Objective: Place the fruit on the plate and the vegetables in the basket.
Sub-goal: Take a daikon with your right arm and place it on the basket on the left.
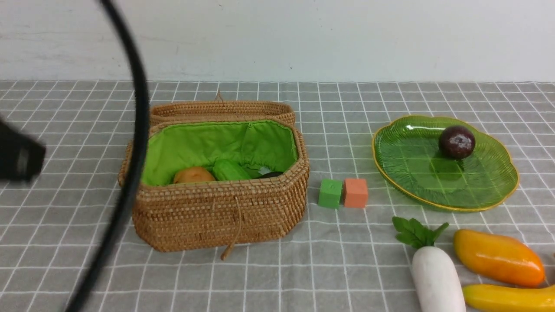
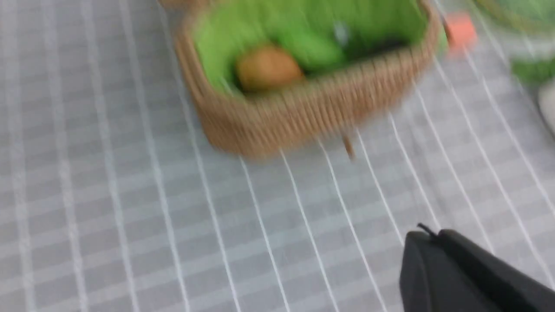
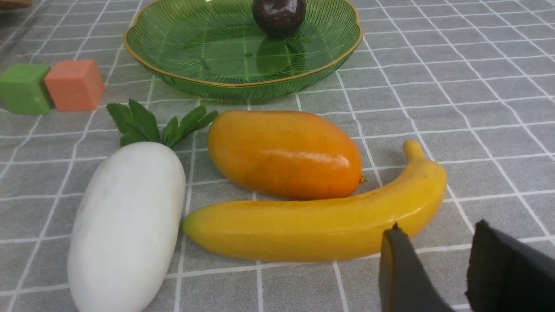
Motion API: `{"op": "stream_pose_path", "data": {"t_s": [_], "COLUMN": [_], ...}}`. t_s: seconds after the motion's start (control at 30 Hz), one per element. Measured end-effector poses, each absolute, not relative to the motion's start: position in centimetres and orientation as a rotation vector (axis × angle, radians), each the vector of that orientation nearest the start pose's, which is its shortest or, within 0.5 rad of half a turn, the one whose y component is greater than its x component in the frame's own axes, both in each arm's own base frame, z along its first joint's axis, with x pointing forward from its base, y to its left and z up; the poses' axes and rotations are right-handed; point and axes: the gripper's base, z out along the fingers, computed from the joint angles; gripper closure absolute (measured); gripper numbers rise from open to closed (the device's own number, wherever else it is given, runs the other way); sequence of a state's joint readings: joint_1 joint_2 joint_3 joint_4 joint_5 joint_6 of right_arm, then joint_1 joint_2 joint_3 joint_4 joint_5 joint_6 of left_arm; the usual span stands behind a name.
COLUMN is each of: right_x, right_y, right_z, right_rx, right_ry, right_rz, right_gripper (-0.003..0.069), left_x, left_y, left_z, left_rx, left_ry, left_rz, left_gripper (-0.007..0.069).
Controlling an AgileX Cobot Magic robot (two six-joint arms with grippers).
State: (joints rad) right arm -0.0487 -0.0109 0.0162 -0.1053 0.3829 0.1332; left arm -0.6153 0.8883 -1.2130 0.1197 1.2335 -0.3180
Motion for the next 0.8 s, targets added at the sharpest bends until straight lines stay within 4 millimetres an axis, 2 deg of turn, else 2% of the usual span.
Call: {"op": "stream_pose_path", "data": {"t_s": [0.13, 0.2, 0.37, 0.8], "right_x": [5.2, 5.2, 5.2, 5.2], "right_y": [-0.6, -0.6, -0.6, -0.6], "right_z": [17.4, 17.4, 17.4, 17.4], "right_rx": [0.106, 0.106, 0.106, 0.106], "right_ry": [1.867, 1.867, 1.867, 1.867], "right_rz": [-0.046, -0.046, -0.046, -0.046], "right_gripper": [0.0419, 0.0419, 0.0419, 0.0419], "left_x": [10.0, 9.7, 9.4, 9.6], "left_y": [-6.9, -6.9, -6.6, -6.6], "left_z": [37.2, 36.2, 36.3, 36.4], "left_rx": [0.427, 0.427, 0.415, 0.416], "left_ry": [2.430, 2.414, 2.319, 2.296], "left_rz": [-0.376, -0.406, -0.439, -0.419], "left_gripper": [0.0638, 0.0638, 0.0638, 0.0638]}}
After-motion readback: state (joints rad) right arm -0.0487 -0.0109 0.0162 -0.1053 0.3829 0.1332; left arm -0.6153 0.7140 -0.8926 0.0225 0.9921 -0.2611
